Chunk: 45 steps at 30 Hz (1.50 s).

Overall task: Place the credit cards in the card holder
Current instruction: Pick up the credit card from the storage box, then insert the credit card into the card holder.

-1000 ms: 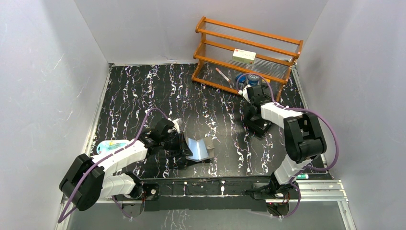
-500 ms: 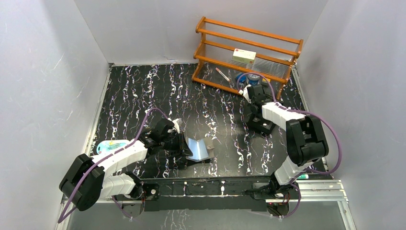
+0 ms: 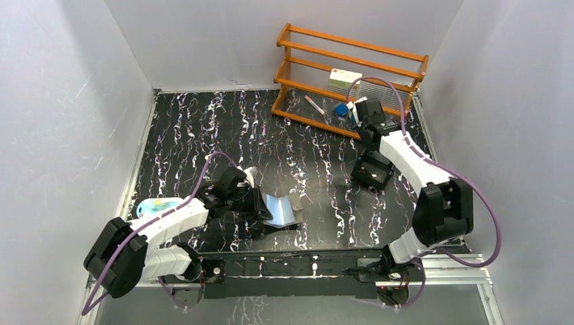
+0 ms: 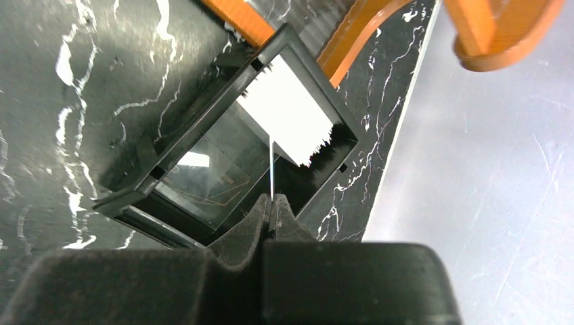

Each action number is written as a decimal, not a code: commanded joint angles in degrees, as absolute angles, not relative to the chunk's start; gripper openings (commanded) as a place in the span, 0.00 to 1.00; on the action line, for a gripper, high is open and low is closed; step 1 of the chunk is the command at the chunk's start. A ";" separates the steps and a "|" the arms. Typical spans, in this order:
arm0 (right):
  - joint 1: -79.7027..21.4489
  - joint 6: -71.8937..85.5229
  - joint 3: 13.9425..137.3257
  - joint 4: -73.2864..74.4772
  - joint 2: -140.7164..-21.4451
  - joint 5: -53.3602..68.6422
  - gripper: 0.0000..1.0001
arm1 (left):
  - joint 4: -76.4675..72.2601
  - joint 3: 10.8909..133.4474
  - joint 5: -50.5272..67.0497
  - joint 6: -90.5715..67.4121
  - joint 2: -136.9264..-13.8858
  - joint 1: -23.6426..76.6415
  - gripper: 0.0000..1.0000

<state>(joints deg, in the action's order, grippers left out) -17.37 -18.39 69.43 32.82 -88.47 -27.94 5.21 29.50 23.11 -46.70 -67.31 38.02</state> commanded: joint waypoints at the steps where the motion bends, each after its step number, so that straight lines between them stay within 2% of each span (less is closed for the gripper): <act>1: -17.35 -8.93 74.94 39.32 -85.60 -28.03 0.00 | 5.15 32.28 23.65 -46.68 -66.09 38.32 0.13; 5: -17.48 -0.21 76.01 40.75 -84.45 -28.81 0.00 | 2.52 31.09 23.61 -48.61 -65.35 38.33 0.13; 8: -17.49 9.93 81.69 45.92 -85.14 -27.52 0.00 | -2.32 29.89 25.38 -51.01 -65.33 38.32 0.13; 11: -17.56 18.40 85.51 50.11 -85.43 -18.05 0.00 | -3.94 29.97 26.22 -51.74 -66.61 38.32 0.13; 15: -19.17 24.31 78.29 41.08 -79.05 2.87 0.00 | -5.94 29.26 25.74 -52.21 -68.92 38.32 0.14; 22: -25.15 36.07 64.68 26.80 -72.02 15.54 0.00 | -7.86 27.26 24.93 -51.87 -72.97 38.32 0.19; 26: -29.95 42.59 58.13 19.57 -72.60 19.62 0.00 | -7.95 26.12 24.33 -51.61 -73.58 38.32 0.21; 31: -35.01 48.14 51.61 11.05 -75.12 21.57 0.00 | -7.41 26.01 24.44 -50.93 -73.62 38.32 0.28; 45: -38.32 43.98 49.50 11.44 -83.72 22.50 0.00 | -3.81 26.64 23.31 -49.41 -71.43 38.32 0.34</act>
<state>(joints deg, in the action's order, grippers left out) -38.17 46.37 49.78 12.64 -82.02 21.65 -5.56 26.55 23.75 -50.92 -73.56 38.06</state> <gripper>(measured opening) 0.012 0.329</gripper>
